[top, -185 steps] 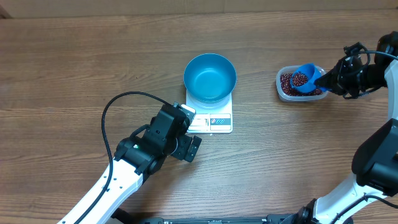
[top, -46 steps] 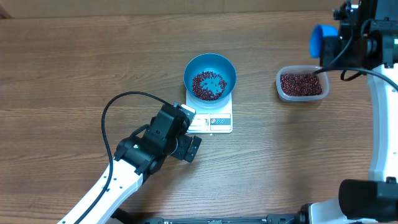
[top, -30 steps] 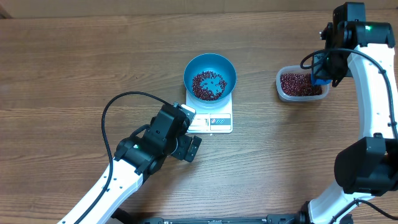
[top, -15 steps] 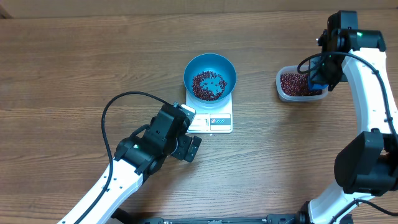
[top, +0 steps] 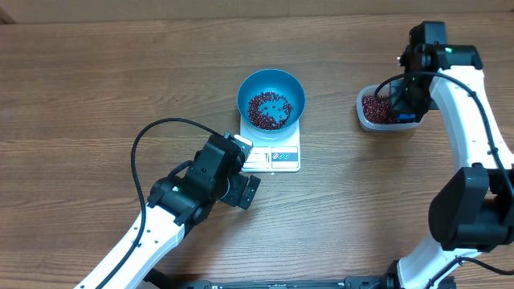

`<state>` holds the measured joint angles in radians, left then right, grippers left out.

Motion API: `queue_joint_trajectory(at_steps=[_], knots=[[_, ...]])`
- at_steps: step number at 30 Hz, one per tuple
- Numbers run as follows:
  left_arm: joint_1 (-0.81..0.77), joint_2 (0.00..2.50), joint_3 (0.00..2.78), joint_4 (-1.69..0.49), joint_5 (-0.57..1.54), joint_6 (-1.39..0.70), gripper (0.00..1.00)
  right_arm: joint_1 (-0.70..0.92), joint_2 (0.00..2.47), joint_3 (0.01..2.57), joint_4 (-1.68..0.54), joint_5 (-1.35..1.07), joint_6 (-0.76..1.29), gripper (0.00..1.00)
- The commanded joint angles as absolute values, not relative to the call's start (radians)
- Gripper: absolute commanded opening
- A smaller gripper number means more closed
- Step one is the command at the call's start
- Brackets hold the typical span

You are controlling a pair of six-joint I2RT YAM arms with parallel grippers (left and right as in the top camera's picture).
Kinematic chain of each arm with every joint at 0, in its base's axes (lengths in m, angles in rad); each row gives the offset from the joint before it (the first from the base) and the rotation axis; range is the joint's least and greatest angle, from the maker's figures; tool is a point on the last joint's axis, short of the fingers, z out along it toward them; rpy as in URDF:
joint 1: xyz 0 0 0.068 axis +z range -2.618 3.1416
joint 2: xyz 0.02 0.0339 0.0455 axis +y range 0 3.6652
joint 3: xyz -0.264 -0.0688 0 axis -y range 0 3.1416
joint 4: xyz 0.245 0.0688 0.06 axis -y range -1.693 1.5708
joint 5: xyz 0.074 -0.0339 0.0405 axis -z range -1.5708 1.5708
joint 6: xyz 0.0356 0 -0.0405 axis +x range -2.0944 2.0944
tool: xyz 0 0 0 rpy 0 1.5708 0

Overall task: Scoop item into bowl and weigh 150g on scale
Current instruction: 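Scoop more red beans from the tub with the right gripper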

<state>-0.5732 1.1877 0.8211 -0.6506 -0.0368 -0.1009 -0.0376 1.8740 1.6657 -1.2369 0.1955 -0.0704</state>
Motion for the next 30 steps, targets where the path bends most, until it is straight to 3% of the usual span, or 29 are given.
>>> queue_joint_trajectory(at_steps=[1, 13, 30], knots=[[-0.567, 1.189, 0.844, -0.65, -0.029, -0.089, 1.0, 0.004, 1.866, 1.655, -1.245, 0.173, -0.083, 0.04], [-0.567, 1.189, 0.844, -0.65, -0.029, -0.089, 1.0, -0.021, 1.867, 1.655, -1.282, -0.088, -0.109, 0.04], [-0.567, 1.189, 0.844, -0.65, -0.029, -0.089, 0.99, -0.26, 1.867, 1.655, -1.301, -0.477, -0.151, 0.04]])
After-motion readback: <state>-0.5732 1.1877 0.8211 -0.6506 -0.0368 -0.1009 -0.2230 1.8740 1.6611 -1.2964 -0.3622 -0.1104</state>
